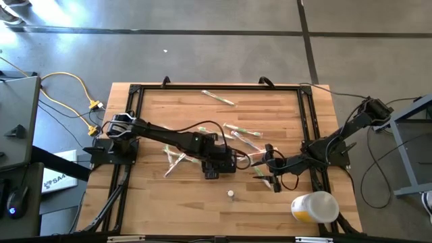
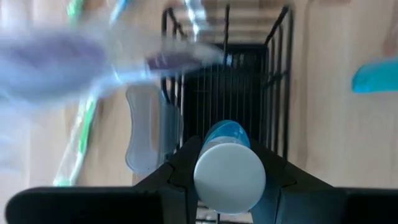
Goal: Pick & Place toothbrushing station
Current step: Put the mouthwash into the wire organizer
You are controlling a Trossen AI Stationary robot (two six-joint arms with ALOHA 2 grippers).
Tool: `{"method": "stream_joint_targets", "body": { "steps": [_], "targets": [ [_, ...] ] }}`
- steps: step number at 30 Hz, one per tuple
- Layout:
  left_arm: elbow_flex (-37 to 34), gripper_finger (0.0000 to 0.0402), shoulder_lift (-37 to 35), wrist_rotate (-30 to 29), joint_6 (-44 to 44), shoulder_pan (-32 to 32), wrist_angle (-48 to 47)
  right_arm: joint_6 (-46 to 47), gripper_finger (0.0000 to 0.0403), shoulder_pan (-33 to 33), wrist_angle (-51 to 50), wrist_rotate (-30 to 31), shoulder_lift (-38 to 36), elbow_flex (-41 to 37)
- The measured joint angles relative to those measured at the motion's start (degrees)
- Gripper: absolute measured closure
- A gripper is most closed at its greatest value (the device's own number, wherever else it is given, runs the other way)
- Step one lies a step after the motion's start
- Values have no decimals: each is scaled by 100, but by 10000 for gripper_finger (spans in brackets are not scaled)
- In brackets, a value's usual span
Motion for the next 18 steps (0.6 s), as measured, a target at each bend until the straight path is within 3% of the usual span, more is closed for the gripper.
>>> {"method": "stream_joint_targets", "body": {
  "steps": [18],
  "targets": [
    [-393,316,0,-93,-151,0,588,0,199,-1,0,0,1,9]
  ]
}}
